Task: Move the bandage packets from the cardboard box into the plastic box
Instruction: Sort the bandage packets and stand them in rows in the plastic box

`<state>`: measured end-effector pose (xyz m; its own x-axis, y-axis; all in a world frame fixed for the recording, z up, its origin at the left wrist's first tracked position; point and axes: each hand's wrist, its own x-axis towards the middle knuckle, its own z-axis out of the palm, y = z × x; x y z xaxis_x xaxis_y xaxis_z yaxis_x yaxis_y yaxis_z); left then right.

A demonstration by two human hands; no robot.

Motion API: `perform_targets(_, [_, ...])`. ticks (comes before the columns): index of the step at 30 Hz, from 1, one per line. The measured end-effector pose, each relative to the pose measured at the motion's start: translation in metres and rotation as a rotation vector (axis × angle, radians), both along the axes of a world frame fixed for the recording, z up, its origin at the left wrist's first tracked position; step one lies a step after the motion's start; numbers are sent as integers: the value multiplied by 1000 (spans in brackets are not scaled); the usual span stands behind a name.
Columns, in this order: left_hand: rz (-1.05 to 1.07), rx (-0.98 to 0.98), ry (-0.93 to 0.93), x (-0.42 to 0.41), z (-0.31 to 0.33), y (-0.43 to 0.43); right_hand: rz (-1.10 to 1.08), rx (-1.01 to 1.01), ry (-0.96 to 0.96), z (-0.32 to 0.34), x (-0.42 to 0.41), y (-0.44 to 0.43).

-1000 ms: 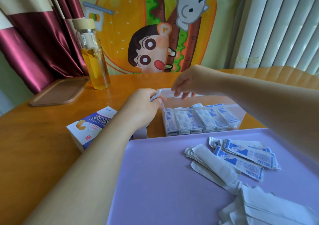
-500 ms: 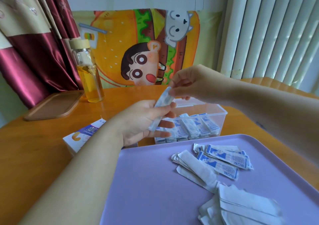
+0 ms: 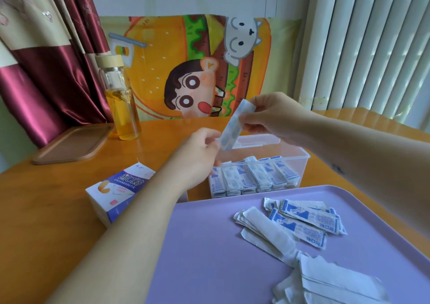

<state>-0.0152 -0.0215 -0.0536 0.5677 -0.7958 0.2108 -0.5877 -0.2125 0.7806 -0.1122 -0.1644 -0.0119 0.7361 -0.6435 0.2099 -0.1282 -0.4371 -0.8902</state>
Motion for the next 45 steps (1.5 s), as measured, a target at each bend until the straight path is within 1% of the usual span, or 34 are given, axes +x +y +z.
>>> perform_targets(1, [56, 16, -112, 6, -3, 1, -40, -58, 27, 0, 4, -8])
perform_targets(3, [112, 36, -197, 15, -7, 2, -41, -102, 125, -2, 14, -23])
perform_targets(6, [100, 103, -223, 23, -13, 2, 46, -149, 388, -11, 28, -28])
perform_targets(8, [77, 135, -234, 25, -17, 0, 126, -143, 530, -19, 36, -25])
perform_targets(12, [59, 144, -242, 28, -19, -2, 229, -111, 686, -32, 49, -19])
perform_targets(13, [54, 146, -242, 29, -20, -2, 240, -155, 724, -36, 51, -18])
perform_targets(15, [44, 150, -243, 30, -21, -3, 234, -346, 791, -43, 55, -20])
perform_targets(17, [41, 153, -250, 30, -21, -3, 199, -512, 802, -47, 56, -21])
perform_targets(18, [41, 151, -255, 31, -22, -4, 187, -542, 786, -48, 56, -21])
perform_targets(22, [38, 149, -259, 33, -22, -4, 162, -529, 701, -44, 46, -22])
perform_targets(23, [43, 148, -263, 34, -22, -3, 138, -562, 668, -40, 41, -19])
perform_targets(25, [57, 148, -286, 34, -20, -2, 45, -657, 542, -30, 26, -11])
perform_targets(27, [80, 127, -305, 33, -14, 1, -39, -682, 351, -22, 4, 2])
perform_targets(28, [87, 104, -312, 29, -11, 4, -47, -675, 306, -21, -11, 11])
perform_targets(29, [92, 75, -327, 27, -6, 6, -26, -671, 317, -22, -24, 20])
perform_targets(30, [90, 45, -341, 20, -2, 10, 20, -686, 400, -26, -39, 29])
perform_targets(33, [47, 5, -375, 1, 4, 20, 192, -738, 796, -50, -68, 50])
perform_targets(35, [-2, 46, -398, -13, -1, 28, 237, -720, 982, -63, -74, 56])
perform_targets(37, [-27, 86, -404, -19, -8, 37, 254, -714, 1051, -67, -72, 60])
perform_targets(41, [9, 142, -341, -24, -16, 58, 329, -661, 1107, -63, -61, 63])
perform_targets(45, [4, 156, -257, -27, -21, 64, 305, -620, 1095, -59, -57, 67])
